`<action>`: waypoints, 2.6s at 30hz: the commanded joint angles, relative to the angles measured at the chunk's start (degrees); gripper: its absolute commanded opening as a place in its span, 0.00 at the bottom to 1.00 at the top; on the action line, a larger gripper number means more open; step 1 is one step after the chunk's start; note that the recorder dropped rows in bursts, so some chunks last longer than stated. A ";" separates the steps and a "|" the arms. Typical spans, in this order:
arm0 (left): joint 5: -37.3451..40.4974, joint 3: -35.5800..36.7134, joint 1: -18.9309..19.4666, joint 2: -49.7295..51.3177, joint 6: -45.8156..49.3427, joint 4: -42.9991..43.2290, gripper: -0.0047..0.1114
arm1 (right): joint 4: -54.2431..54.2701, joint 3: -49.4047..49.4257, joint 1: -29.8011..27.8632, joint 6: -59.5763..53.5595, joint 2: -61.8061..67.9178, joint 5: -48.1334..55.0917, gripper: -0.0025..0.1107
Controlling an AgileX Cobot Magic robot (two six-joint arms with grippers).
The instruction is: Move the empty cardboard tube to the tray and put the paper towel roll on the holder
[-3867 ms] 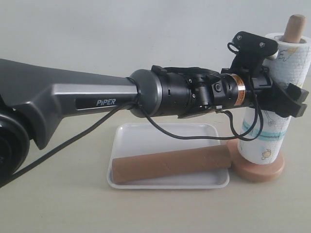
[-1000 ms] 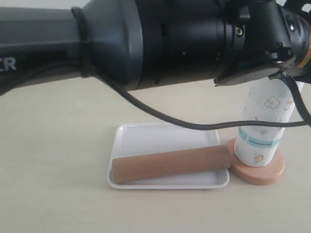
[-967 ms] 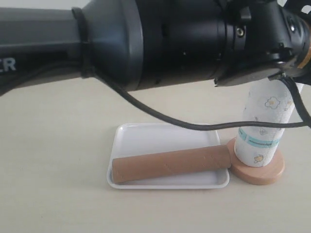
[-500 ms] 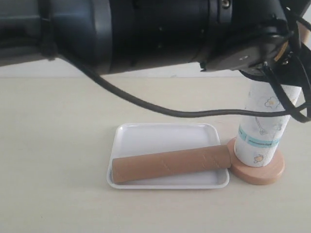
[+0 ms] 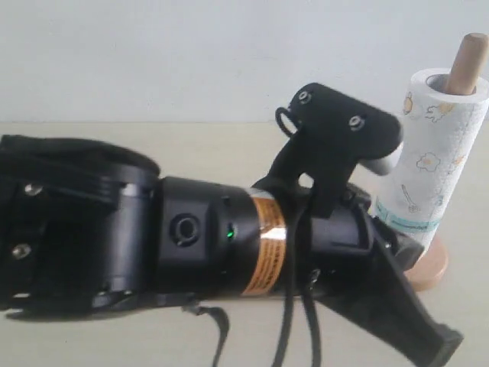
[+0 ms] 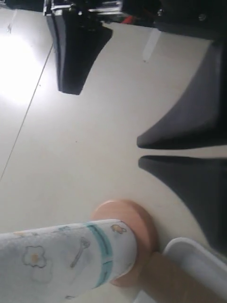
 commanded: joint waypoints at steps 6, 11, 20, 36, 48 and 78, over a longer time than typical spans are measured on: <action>-0.85 10.24 -0.25 -3.90 -3.21 -0.43 0.08 | -0.04 -0.03 -0.14 -0.09 -0.31 -0.58 0.02; -0.85 11.06 -0.25 -3.79 -3.21 -0.43 0.08 | -0.04 -0.03 -0.14 -0.09 -0.31 -0.58 0.02; -0.85 11.05 -0.25 -3.79 -2.27 -0.43 0.08 | -0.04 -0.03 -0.14 -0.09 -0.31 -0.58 0.02; 15.51 11.05 -0.25 -23.51 -6.84 -3.78 0.08 | -0.04 -0.03 -0.14 -0.09 -0.31 -0.58 0.02; 16.45 16.08 0.72 -38.15 -7.32 -2.09 0.08 | -0.04 -0.03 -0.14 -0.09 -0.31 -0.58 0.02; -14.40 55.32 47.44 -88.49 -20.82 -7.23 0.08 | -0.04 -0.03 -0.14 -0.09 -0.31 -0.58 0.02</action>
